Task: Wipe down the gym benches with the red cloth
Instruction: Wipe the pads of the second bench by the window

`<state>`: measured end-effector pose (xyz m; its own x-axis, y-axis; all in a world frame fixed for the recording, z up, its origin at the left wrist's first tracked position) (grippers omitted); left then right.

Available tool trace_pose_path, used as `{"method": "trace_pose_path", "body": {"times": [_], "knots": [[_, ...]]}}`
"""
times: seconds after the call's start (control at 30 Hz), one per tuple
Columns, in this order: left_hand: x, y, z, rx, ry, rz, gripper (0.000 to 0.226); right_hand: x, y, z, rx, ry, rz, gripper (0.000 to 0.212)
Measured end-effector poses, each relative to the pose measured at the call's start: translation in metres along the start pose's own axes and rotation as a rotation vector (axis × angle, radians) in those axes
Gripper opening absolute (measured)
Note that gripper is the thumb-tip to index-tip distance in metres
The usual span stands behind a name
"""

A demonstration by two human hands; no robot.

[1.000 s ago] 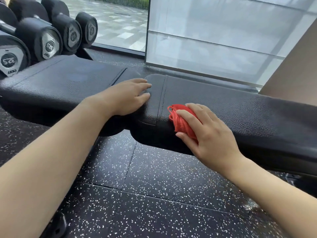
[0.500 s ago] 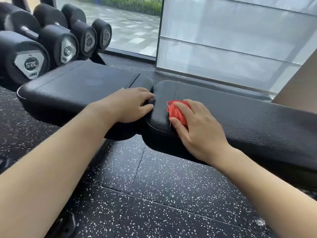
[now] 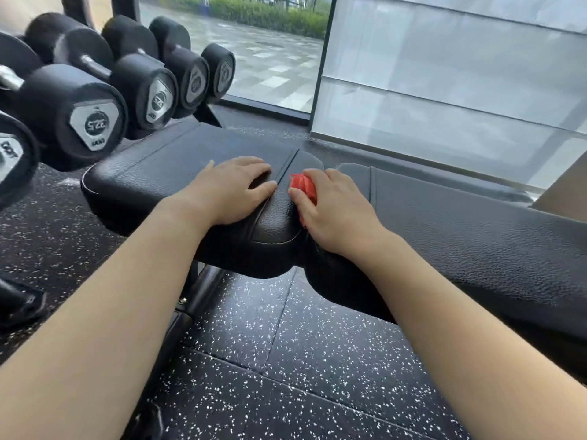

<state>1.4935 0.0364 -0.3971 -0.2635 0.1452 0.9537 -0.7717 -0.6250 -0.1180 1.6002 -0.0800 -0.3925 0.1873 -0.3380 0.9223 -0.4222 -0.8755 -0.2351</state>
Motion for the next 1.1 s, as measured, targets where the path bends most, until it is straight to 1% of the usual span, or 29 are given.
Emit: {"method": "trace_pose_path", "body": {"times": [0.1, 0.17, 0.23, 0.3, 0.33, 0.43, 0.47, 0.6, 0.7, 0.87, 0.97, 1.1], "knots": [[-0.004, -0.005, -0.003, 0.012, -0.043, -0.013, 0.055, 0.002, 0.005, -0.001, 0.049, 0.045, 0.067, 0.039], [-0.005, -0.006, -0.004, 0.014, -0.052, -0.015, 0.055, 0.01, -0.002, 0.0, 0.023, -0.053, 0.106, 0.034], [-0.005, -0.007, -0.005, 0.011, -0.05, -0.016, 0.055, 0.021, -0.014, 0.0, 0.004, -0.186, 0.203, 0.032], [-0.004, -0.008, -0.005, 0.013, -0.046, -0.012, 0.056, 0.023, -0.023, -0.003, 0.042, -0.234, 0.269, 0.033], [-0.004, -0.008, -0.005, 0.014, -0.047, -0.008, 0.056, 0.017, -0.026, -0.005, 0.072, -0.222, 0.235, 0.035], [-0.003, -0.008, -0.004, 0.025, -0.046, -0.007, 0.058, -0.013, -0.031, -0.004, 0.127, -0.03, -0.033, 0.054], [-0.003, -0.008, -0.003, 0.032, -0.048, -0.015, 0.058, -0.018, -0.031, -0.002, 0.127, 0.02, -0.078, 0.059], [-0.005, -0.008, -0.003, 0.034, -0.071, -0.029, 0.057, -0.018, -0.038, -0.002, 0.127, 0.075, -0.109, 0.06], [-0.005, -0.011, -0.005, 0.021, -0.077, -0.032, 0.057, -0.02, -0.055, -0.005, 0.099, 0.045, -0.147, 0.057], [-0.005, -0.019, -0.009, 0.015, -0.073, -0.032, 0.058, -0.018, -0.074, -0.01, 0.076, -0.008, -0.141, 0.056], [-0.005, -0.015, -0.006, 0.019, -0.069, -0.042, 0.058, -0.018, -0.062, -0.006, 0.119, -0.029, -0.14, 0.053], [-0.004, -0.013, -0.004, 0.028, -0.067, -0.05, 0.059, -0.011, -0.045, -0.005, 0.193, 0.018, -0.212, 0.062]]}}
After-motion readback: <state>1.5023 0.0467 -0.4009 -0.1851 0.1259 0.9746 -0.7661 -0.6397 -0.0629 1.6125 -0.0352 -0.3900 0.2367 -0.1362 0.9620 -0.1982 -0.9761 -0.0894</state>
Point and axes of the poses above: each hand's wrist, its own y-axis away from the middle knuckle, its own x-axis out of the back of the hand, z = x × y, the point moved 4 cm from there along -y, towards the middle knuckle, and after that the axes turned 1 degree about -z, right-handed, at the moved point
